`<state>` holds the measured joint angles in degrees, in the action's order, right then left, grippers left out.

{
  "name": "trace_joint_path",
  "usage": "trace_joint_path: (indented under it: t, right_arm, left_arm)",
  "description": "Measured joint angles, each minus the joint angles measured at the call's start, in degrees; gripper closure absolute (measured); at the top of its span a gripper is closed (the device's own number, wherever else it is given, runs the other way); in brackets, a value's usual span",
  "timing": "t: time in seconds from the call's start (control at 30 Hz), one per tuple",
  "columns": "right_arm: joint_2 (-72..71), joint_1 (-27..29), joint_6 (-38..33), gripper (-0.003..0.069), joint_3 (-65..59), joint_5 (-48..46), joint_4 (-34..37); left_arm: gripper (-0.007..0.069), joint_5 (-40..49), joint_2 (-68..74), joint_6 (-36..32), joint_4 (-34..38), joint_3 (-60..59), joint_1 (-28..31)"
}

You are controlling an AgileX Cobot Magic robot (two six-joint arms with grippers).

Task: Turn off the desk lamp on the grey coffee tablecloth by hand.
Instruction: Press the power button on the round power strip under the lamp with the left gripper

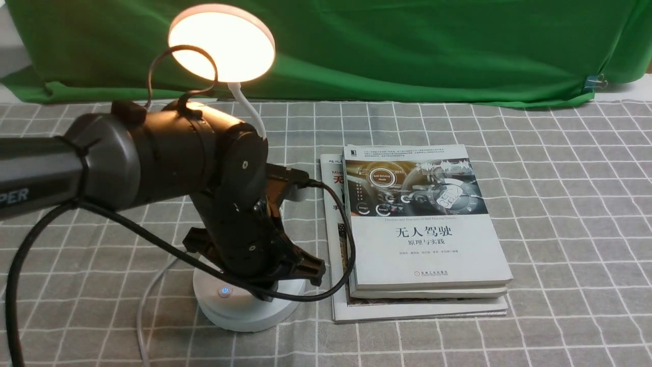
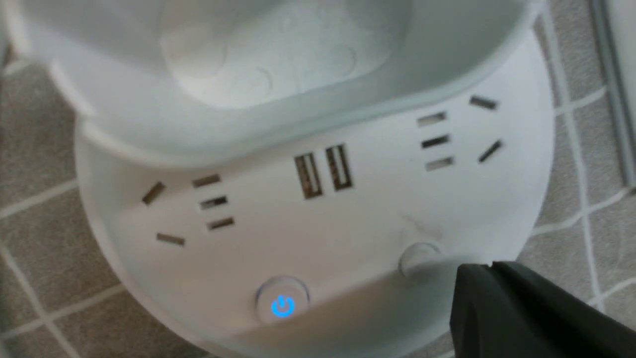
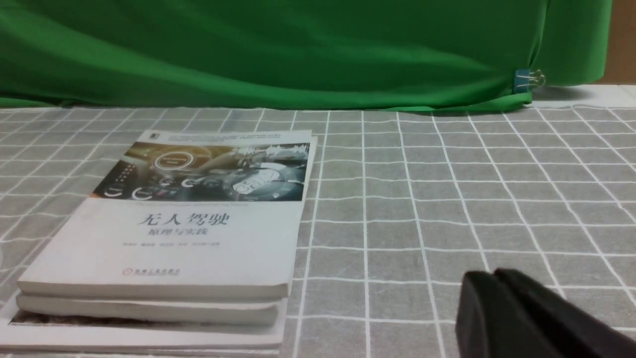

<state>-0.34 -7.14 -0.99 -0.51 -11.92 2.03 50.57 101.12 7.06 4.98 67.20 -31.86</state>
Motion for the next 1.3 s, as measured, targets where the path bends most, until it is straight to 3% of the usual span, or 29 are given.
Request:
trace_joint_path:
  t: [1.3]
  right_arm:
    - [0.0, 0.0, 0.0, 0.0624, 0.0, 0.0, 0.0]
  left_arm:
    - [0.0635, -0.2, 2.8, -1.4, -1.0, 1.2, 1.0]
